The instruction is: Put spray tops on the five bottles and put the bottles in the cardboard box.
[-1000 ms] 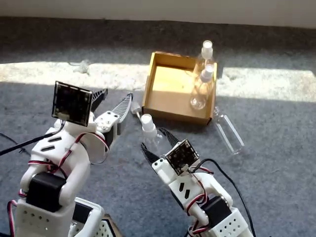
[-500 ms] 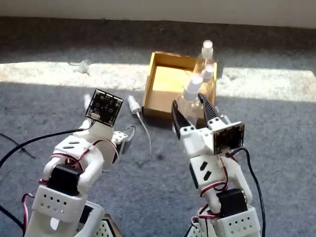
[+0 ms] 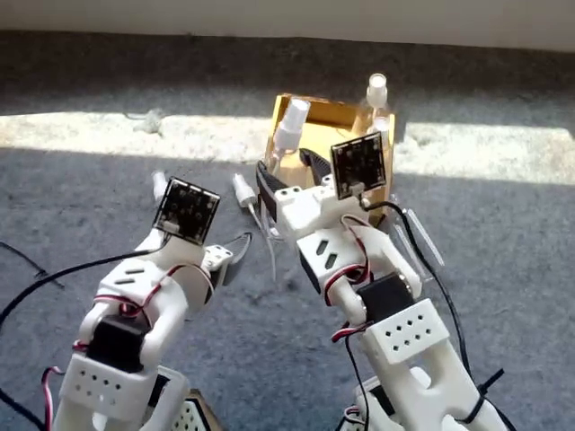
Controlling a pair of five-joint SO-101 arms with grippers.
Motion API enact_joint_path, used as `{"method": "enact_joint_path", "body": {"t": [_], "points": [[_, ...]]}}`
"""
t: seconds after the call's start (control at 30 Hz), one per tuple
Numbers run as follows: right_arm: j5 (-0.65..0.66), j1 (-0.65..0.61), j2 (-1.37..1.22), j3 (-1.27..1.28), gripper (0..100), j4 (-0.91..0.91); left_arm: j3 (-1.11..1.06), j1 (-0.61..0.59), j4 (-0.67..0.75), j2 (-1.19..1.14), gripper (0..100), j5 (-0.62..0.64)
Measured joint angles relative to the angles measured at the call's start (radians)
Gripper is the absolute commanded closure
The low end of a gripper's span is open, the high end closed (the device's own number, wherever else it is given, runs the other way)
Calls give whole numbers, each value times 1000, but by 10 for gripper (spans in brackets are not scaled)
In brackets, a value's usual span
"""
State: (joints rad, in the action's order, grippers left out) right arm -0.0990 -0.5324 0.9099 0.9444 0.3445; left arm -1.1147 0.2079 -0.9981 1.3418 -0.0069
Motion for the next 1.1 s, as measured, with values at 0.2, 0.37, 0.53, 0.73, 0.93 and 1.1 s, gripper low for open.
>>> {"method": "enact_joint_path", "body": {"t": [0.2, 0.37, 0.53, 0.73, 0.93, 1.1], "points": [[-5, -44, 0, 0, 995, 0, -87, -54, -37, 295, 723, -3], [-5, -55, 0, 0, 995, 0, -141, -60, -37, 430, 723, -6], [-5, -55, 0, 0, 995, 0, -146, -58, -37, 425, 679, -6], [-11, -55, -29, -26, 995, 64, -146, -133, -34, 393, 663, -6], [-100, -61, -84, -68, 995, 72, -150, -123, -34, 396, 663, -3], [-69, -120, -84, -129, 995, 180, -176, -91, -31, 388, 663, -3]]}}
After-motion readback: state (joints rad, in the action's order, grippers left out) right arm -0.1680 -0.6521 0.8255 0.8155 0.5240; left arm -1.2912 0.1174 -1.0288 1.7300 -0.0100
